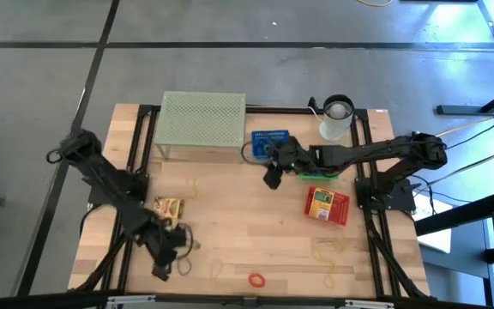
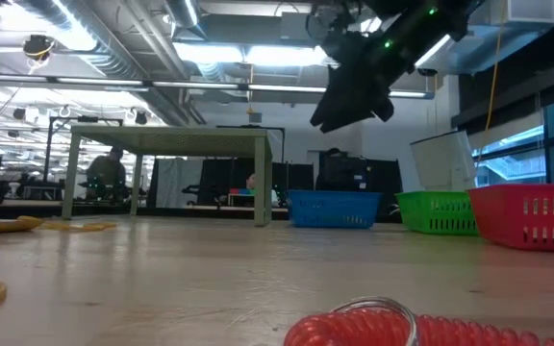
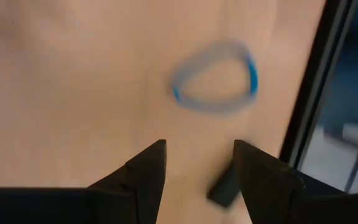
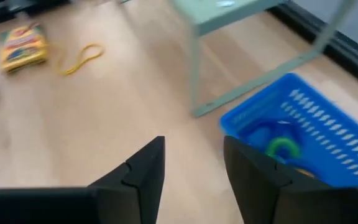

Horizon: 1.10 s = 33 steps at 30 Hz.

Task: Pick & Place Office Desk Supplies
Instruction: Put the black rubber band into the green bin

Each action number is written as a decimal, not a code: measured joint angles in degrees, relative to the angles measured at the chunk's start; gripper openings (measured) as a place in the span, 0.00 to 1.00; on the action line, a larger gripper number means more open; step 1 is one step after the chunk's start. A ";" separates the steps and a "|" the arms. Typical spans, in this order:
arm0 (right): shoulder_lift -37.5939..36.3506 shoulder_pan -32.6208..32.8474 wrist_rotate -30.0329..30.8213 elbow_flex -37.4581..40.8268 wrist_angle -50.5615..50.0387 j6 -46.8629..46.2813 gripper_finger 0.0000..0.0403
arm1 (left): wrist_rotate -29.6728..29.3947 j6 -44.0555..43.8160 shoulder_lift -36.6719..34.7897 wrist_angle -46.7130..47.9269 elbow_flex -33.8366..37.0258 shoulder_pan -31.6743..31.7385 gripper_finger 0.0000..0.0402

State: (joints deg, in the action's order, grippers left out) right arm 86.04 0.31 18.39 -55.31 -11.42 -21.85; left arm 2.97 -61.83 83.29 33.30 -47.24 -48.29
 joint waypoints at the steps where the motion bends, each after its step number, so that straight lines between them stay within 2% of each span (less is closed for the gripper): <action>1: 0.00 0.97 0.02 0.00 0.06 0.00 0.41 | 1.42 -0.15 1.22 -0.35 0.00 -1.49 0.45; 7: 0.00 4.83 0.05 0.00 0.04 -0.02 0.41 | 3.07 -0.59 7.31 -3.21 0.00 -9.02 0.45; 12: 0.00 6.18 0.21 0.00 0.08 -0.04 0.41 | 2.47 -1.49 10.33 -5.31 -0.11 -11.91 0.45; 17: 0.00 6.57 0.20 0.00 0.24 0.00 0.41 | -1.33 -1.14 11.12 -5.65 -0.15 -13.63 0.45; 24: 0.00 6.55 0.20 0.00 0.26 -0.01 0.41 | -4.70 5.27 11.27 -6.25 -0.09 -15.57 0.44; 28: 0.02 6.55 0.20 0.00 0.26 0.00 0.41 | -5.36 10.37 11.32 -7.14 -0.07 -16.29 0.37; 33: 0.02 6.55 0.18 0.00 0.27 0.02 0.41 | -5.32 16.98 11.38 -7.32 -0.07 -15.89 0.19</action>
State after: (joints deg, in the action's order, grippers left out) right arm 86.06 6.85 18.57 -55.31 -11.15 -21.83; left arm -2.35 -44.84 94.67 25.98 -47.31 -64.19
